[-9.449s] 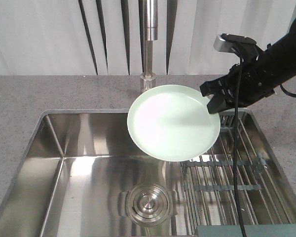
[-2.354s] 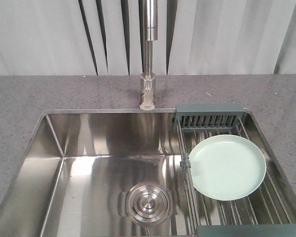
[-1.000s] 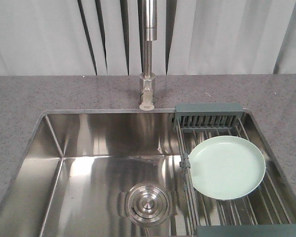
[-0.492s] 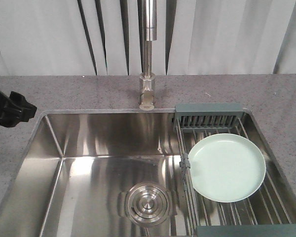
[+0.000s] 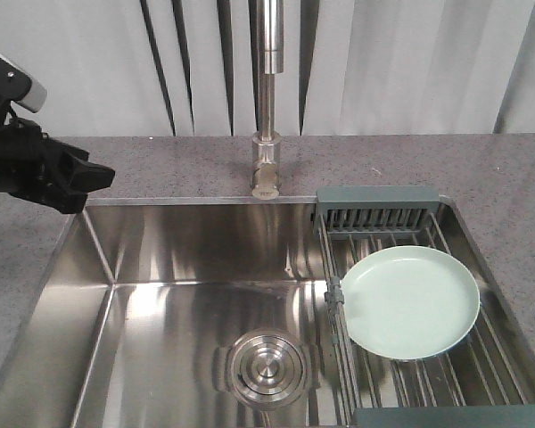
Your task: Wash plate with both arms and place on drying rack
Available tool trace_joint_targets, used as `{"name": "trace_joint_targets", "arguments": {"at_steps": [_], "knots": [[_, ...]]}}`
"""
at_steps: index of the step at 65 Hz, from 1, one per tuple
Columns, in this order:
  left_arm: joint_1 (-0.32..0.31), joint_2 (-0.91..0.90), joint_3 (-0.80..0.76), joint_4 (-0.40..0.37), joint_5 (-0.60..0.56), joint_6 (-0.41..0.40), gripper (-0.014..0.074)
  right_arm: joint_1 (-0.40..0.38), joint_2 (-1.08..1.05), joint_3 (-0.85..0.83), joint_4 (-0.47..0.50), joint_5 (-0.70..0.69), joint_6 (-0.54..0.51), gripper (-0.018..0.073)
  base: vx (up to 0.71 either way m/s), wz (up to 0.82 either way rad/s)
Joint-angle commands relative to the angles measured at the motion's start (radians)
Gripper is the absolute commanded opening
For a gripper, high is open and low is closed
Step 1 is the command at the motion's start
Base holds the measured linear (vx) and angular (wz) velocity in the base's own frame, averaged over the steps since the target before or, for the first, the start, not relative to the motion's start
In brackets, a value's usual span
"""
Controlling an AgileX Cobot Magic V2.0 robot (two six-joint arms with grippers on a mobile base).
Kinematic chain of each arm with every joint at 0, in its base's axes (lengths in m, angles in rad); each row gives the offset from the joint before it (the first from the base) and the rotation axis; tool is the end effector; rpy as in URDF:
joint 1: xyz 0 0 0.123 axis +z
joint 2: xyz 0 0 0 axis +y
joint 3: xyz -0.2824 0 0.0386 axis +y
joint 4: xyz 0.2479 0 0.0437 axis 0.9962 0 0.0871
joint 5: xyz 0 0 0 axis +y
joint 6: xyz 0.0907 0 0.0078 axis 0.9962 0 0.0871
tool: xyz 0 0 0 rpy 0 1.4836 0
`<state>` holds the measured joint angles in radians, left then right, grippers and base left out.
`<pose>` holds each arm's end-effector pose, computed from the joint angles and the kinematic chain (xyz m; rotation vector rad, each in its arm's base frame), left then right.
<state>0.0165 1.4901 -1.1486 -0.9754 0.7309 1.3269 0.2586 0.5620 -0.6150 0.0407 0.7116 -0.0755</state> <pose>0.3216 -0.0451 0.3157 0.7969 2.0268 -0.3824 0.0993 0.0288 0.3136 -0.3395 2.1184 0.1534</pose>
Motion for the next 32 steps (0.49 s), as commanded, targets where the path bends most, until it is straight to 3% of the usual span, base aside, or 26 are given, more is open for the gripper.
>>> {"name": "trace_joint_targets", "arguments": {"at_steps": [1,15,21,32], "knots": [[0.001,-0.007,-0.035,-0.178,-0.017,0.128,0.0213,-0.004,0.002,-0.026,-0.007,-0.065,-0.003,-0.0008,0.0,0.0],[-0.004,0.029,-0.035,-0.416,0.001,0.377,-0.0005,-0.004,0.002,-0.026,-0.007,-0.064,-0.003,-0.0008,0.0,0.0],[-0.004,0.052,-0.035,-0.498,0.062,0.466,-0.0008,-0.004,0.002,-0.026,-0.007,-0.064,-0.003,-0.0008,0.0,0.0],[-0.004,0.113,-0.053,-0.54,0.186,0.549,-0.0008,-0.004,0.002,-0.026,-0.007,-0.065,-0.003,-0.0008,0.0,0.0]]}}
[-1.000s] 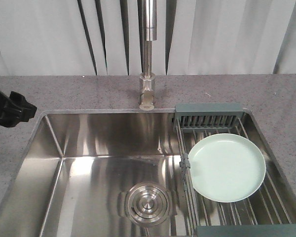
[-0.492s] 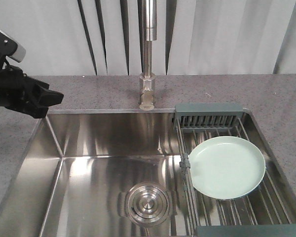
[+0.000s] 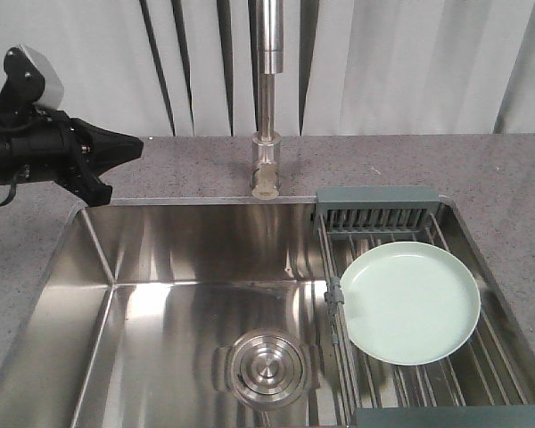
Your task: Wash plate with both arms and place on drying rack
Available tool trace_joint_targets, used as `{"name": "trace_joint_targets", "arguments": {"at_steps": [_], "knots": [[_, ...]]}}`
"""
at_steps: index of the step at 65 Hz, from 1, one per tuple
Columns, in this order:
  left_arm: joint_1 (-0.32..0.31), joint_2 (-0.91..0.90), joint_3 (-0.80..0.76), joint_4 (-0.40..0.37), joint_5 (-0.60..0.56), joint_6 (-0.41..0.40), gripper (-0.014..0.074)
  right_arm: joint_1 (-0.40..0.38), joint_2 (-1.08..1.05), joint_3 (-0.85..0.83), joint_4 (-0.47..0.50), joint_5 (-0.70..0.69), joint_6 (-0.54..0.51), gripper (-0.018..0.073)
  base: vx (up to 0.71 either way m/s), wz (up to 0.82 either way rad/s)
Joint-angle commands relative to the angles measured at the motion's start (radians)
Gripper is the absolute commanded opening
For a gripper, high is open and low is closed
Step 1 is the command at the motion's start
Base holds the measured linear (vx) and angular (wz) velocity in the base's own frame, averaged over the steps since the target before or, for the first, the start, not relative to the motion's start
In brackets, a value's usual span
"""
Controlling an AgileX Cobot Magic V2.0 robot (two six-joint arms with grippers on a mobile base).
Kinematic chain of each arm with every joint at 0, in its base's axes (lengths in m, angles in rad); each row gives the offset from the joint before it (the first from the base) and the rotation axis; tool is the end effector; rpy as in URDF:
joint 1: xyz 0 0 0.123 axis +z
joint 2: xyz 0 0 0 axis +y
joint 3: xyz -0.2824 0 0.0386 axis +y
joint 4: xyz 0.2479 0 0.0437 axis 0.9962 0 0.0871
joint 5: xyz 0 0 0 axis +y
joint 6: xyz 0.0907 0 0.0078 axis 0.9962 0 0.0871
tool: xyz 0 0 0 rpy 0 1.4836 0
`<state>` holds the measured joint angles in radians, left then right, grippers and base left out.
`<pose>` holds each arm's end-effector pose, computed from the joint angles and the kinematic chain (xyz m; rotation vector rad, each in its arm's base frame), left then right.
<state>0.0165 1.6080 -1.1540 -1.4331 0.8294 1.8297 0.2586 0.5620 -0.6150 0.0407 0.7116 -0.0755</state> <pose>0.3461 -0.0609 0.3037 0.8841 1.7398 -0.5371 0.0993 0.0288 0.3136 -0.3395 2.1184 0.1534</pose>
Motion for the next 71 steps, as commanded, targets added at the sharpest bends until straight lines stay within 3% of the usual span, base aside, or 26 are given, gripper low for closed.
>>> {"name": "trace_joint_targets", "arguments": {"at_steps": [1,14,23,41,58,71], "knots": [[-0.004,0.002,-0.054,-0.08,0.096,0.046,-0.0008,-0.004,0.002,-0.026,-0.007,-0.065,-0.003,-0.0008,0.0,0.0],[-0.014,0.115,-0.197,-0.023,0.219,0.035,-0.0008,-0.004,0.002,-0.026,-0.007,-0.065,-0.003,-0.0008,0.0,0.0],[-0.057,0.187,-0.291,0.031,0.248,0.032,-0.0008,-0.004,0.002,-0.026,-0.007,-0.065,-0.003,-0.0008,0.0,0.0],[-0.126,0.32,-0.45,0.04,0.283,0.025,-0.0008,-0.004,0.002,-0.026,-0.007,-0.065,-0.003,-0.0008,0.0,0.0],[-0.172,0.465,-0.655,0.118,0.372,-0.079,-0.0008,-0.004,0.002,-0.026,-0.007,-0.065,-0.003,-0.0008,0.0,0.0],[-0.196,0.547,-0.769,0.118,0.432,-0.121,-0.0008,-0.004,0.002,-0.026,-0.007,-0.065,-0.003,-0.0008,0.0,0.0]]}}
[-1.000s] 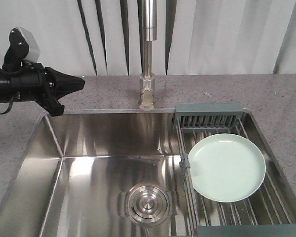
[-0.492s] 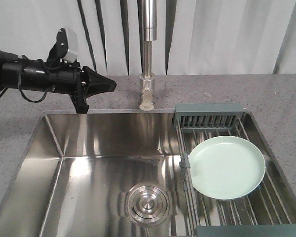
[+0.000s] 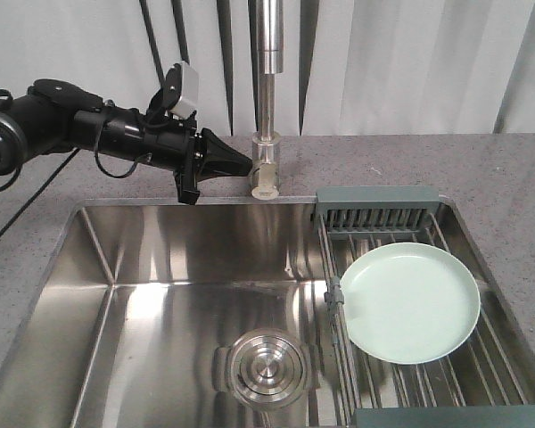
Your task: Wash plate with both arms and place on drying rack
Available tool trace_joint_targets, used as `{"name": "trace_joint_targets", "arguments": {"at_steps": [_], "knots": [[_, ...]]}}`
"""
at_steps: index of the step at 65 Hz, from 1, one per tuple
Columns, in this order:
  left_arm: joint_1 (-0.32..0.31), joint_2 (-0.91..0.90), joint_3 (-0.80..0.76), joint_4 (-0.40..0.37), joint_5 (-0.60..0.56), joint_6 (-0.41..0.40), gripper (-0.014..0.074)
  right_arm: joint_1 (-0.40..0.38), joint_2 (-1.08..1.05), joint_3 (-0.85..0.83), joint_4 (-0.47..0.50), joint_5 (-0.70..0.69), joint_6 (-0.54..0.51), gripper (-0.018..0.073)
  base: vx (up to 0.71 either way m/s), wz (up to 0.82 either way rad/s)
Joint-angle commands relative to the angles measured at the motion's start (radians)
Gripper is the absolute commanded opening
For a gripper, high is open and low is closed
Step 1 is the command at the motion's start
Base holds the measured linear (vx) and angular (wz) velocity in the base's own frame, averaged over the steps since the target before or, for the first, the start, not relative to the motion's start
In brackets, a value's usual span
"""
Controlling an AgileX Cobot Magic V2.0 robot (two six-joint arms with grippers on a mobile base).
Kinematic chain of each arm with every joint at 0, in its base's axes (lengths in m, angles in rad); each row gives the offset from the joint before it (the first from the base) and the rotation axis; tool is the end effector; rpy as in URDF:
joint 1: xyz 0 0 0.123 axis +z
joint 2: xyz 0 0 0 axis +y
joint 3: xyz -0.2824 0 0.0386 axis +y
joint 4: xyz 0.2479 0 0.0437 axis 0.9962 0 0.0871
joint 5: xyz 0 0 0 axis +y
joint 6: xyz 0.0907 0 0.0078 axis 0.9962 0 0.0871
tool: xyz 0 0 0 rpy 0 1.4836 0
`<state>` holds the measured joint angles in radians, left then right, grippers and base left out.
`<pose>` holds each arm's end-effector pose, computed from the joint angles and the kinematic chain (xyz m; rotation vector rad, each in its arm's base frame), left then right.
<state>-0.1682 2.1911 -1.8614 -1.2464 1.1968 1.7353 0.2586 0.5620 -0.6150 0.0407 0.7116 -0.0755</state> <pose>0.4499 -0.1579 0.2572 1.3900 1.5327 -0.8889 0.0993 0.0288 0.3136 -0.3395 2.1184 0.1534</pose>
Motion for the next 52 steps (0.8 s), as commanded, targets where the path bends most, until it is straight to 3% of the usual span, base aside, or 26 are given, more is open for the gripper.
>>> {"name": "trace_joint_targets", "arguments": {"at_steps": [1,25,52], "knots": [[-0.016,-0.033,-0.068,-0.068,0.064,-0.028,-0.0008,-0.004,0.002,-0.026,-0.007,-0.065,-0.003,-0.0008,0.0,0.0],[-0.056,0.018,-0.079,-0.076,0.05,-0.023,-0.0008,-0.004,0.002,-0.026,-0.007,-0.065,-0.003,-0.0008,0.0,0.0],[-0.096,0.035,-0.079,-0.089,-0.186,0.015,-0.0008,-0.004,0.002,-0.026,-0.007,-0.066,-0.003,-0.0008,0.0,0.0]]}}
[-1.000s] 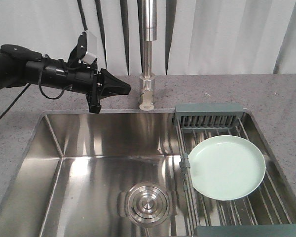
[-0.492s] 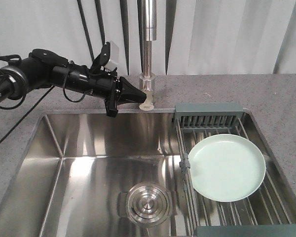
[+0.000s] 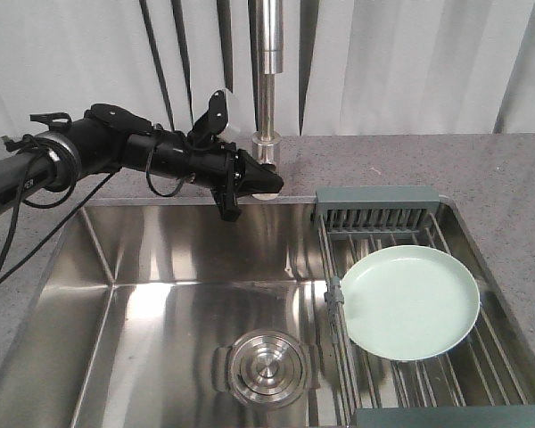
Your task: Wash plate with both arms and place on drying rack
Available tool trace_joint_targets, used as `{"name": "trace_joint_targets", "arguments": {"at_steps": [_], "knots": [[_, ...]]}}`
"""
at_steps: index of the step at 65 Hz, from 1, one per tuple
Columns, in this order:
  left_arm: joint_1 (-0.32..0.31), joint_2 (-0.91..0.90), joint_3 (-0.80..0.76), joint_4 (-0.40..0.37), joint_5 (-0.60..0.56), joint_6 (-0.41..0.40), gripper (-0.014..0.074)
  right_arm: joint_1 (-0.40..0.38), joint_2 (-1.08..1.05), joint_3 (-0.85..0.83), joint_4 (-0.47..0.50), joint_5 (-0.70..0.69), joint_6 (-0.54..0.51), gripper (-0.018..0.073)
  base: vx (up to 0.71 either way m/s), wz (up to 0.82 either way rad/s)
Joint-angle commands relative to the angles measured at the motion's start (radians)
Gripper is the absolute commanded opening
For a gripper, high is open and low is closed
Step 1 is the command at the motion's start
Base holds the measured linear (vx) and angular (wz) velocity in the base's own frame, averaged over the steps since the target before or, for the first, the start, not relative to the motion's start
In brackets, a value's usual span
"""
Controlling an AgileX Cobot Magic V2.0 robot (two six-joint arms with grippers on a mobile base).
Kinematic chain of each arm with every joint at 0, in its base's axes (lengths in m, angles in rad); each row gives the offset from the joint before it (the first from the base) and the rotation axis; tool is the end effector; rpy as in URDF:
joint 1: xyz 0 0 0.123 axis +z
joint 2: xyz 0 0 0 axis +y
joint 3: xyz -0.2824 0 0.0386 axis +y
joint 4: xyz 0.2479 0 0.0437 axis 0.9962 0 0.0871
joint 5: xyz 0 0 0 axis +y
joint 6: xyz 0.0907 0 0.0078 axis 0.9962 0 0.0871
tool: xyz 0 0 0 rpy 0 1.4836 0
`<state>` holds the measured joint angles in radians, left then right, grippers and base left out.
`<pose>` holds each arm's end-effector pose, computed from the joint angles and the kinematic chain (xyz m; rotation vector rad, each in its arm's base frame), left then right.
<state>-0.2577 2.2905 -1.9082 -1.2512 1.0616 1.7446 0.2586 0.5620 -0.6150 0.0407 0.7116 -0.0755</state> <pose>0.4609 -0.1996 0.2212 1.3859 1.5672 -0.8441 0.0993 0.0288 0.3136 -0.3395 2.1184 0.1534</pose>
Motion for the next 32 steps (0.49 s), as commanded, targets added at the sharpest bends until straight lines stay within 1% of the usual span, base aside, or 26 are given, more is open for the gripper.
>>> {"name": "trace_joint_targets", "arguments": {"at_steps": [1,7,18,21,25,32], "knots": [[-0.008,-0.065,-0.032,-0.087,-0.053,0.011,-0.0008,-0.004,0.002,-0.026,-0.007,-0.066,-0.003,-0.0008,0.0,0.0],[-0.008,-0.065,-0.032,-0.128,-0.078,0.036,-0.0008,-0.004,0.002,-0.026,-0.007,-0.066,-0.003,-0.0008,0.0,0.0],[-0.008,-0.065,-0.032,-0.204,-0.216,0.047,-0.0008,-0.004,0.002,-0.026,-0.007,-0.066,-0.003,-0.0008,0.0,0.0],[-0.008,-0.065,-0.032,-0.214,-0.246,0.046,-0.0008,-0.004,0.002,-0.026,-0.007,-0.066,-0.003,-0.0008,0.0,0.0],[-0.008,-0.065,-0.032,-0.214,-0.245,0.042,-0.0008,-0.004,0.002,-0.026,-0.007,-0.066,-0.003,-0.0008,0.0,0.0],[-0.008,-0.065,-0.032,-0.214,-0.192,0.042,-0.0008,-0.004,0.002,-0.026,-0.007,-0.066,-0.003,-0.0008,0.0,0.0]]}}
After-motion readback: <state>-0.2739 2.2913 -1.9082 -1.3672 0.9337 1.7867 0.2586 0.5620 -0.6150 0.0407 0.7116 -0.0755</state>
